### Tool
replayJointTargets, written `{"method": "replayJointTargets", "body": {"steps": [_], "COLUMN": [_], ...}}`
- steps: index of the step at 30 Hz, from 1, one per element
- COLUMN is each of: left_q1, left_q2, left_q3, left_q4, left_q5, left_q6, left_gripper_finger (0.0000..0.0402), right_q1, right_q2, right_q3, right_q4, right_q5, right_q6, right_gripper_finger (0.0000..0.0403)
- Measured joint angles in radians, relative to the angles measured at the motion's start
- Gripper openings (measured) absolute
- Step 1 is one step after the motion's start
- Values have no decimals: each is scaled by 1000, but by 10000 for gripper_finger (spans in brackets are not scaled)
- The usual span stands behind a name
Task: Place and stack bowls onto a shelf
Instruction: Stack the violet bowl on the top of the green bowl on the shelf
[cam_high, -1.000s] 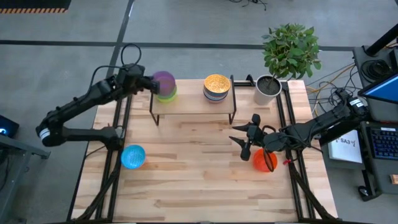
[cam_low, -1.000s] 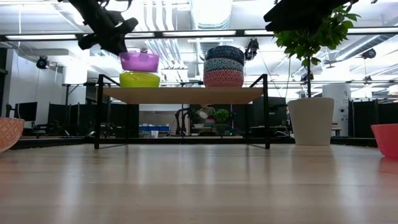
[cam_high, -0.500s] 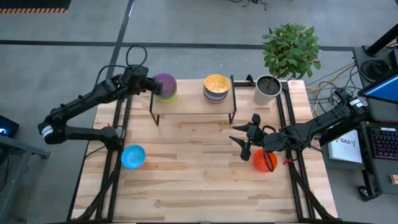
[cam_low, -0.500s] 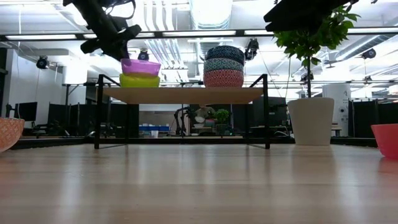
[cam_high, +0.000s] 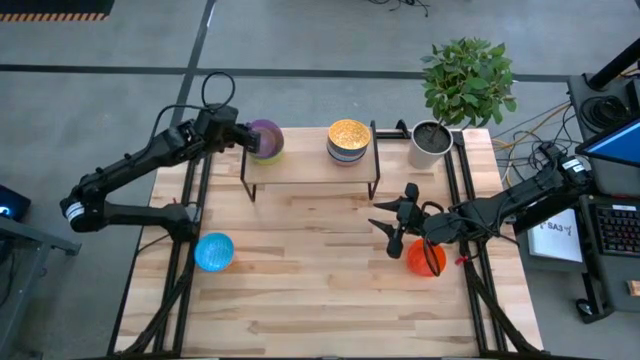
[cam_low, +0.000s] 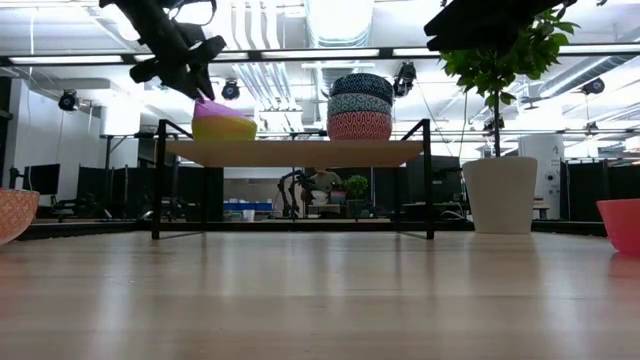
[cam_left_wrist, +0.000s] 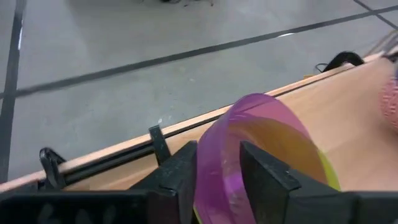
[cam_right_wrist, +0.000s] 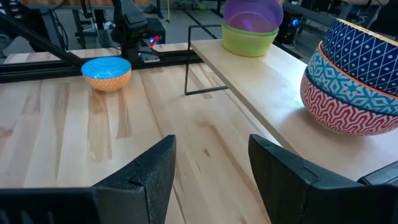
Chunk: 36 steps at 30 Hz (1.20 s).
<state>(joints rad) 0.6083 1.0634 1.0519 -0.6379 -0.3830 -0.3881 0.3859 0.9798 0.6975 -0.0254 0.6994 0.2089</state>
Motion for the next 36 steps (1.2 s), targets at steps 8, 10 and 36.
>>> {"method": "replayJointTargets", "body": {"steps": [8,10,36], "left_q1": [-15,-19,-6], "left_q2": [-66,-73,-36], "left_q3": [26,19,-74], "left_q4": [28,26,-49], "left_q5": [37,107,-21], "left_q6": [196,284,90], "left_gripper_finger": [117,111,5], "right_q1": [0,0,0], "right_q2": [0,0,0], "right_q3": [0,0,-1], "right_q4": [-1,-2,-12], "right_q5": [0,0,2], "right_q6": [-1,-1,8], "right_gripper_finger": [192,192,192]}}
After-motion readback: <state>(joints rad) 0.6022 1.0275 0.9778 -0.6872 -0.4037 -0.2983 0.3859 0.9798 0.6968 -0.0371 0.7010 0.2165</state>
